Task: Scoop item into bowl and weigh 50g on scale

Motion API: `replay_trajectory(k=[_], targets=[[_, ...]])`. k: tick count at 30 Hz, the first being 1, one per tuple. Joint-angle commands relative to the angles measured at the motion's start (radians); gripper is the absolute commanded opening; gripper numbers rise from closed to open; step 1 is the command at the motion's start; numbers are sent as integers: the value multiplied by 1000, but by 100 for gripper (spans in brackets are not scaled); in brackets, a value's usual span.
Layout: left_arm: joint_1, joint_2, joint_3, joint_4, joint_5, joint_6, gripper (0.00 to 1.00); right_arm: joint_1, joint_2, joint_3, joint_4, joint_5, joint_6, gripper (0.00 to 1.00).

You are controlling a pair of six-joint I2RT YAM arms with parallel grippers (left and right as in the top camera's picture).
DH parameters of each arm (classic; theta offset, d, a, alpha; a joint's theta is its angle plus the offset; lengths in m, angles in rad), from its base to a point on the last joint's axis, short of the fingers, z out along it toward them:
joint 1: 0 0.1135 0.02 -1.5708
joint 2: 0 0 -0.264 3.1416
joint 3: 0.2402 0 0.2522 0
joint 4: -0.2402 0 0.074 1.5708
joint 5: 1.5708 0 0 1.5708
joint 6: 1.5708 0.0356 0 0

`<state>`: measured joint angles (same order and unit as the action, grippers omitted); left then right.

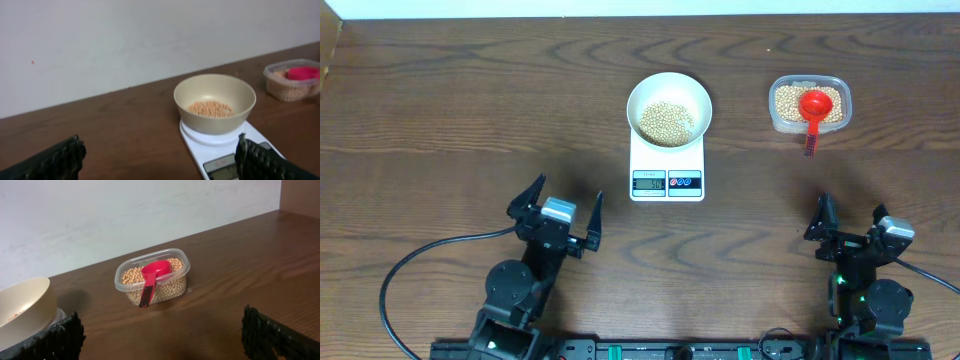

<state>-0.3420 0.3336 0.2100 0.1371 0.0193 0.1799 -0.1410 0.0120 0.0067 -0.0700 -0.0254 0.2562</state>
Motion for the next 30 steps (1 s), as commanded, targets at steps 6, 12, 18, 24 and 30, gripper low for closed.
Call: replay_trajectory(k=[6,12,18,24,30], targets=[[5,-9,-145,181,-14,-20,98,-3,-6,-1,-5,8,9,99],[5,-9,-154,137,-63,-21,98,-3,-6,-1,-5,8,9,99],[5,-9,-154,83,-89,-24,98,-3,-6,-1,-5,8,9,99],[5,-51,-206,112,-88,-47,98,-3,-6,-1,-5,8,9,99],[5,-131,-206,34,-87,-46,98,-3,-6,-1,-5,8,9,99]])
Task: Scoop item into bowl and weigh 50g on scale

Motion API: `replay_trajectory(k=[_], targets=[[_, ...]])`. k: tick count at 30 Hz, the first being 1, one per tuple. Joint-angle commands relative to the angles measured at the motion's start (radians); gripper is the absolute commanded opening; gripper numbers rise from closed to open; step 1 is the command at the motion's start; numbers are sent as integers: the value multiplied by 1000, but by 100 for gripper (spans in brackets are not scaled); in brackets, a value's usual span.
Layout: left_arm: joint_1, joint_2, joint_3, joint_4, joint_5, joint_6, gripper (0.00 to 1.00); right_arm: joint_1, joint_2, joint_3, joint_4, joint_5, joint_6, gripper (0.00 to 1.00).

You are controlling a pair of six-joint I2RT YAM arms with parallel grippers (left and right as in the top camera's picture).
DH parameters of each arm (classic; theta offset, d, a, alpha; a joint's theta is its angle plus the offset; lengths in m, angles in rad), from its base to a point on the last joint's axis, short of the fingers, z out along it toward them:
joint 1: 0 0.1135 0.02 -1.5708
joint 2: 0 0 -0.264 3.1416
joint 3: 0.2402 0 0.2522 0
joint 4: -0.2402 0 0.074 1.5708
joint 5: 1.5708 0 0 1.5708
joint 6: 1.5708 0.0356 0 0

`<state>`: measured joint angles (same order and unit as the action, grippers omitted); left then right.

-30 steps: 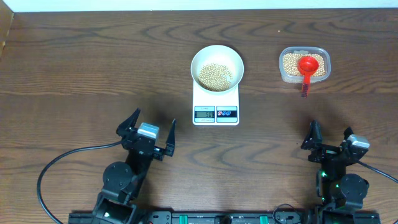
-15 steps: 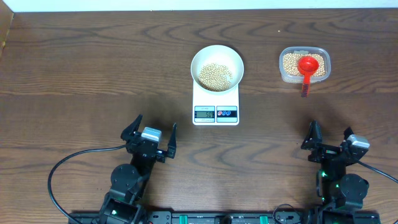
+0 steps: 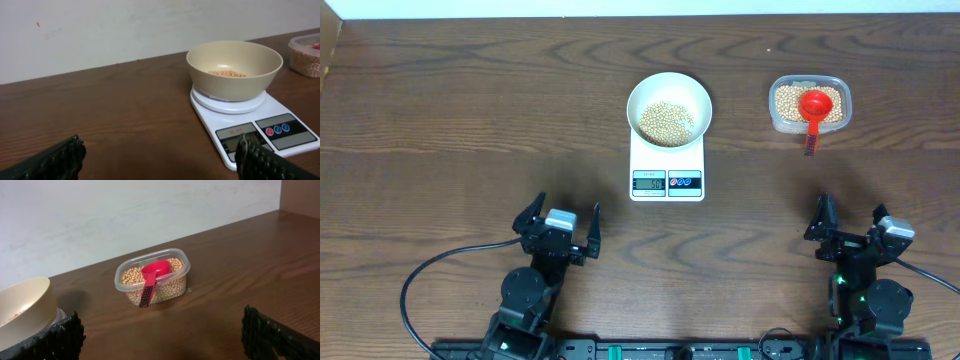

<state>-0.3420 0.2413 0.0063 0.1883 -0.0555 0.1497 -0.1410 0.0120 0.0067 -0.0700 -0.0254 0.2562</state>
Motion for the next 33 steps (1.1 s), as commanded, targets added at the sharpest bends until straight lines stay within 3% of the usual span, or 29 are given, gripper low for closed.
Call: replay_trajectory(k=[1,10,21,33], targets=[[5,-53,-2,-29,-13,-16,98,-3,-6,-1,-5,8,9,99],[5,-244,-2,-153,-13,-12,98,-3,-6,-1,-5,8,9,99],[89,-240,-2,-135,-13,-12,98,-3,-6,-1,-5,8,9,99],[189,-240,-2,-259,-8,-13,98,-3,-6,-1,-5,8,9,99]])
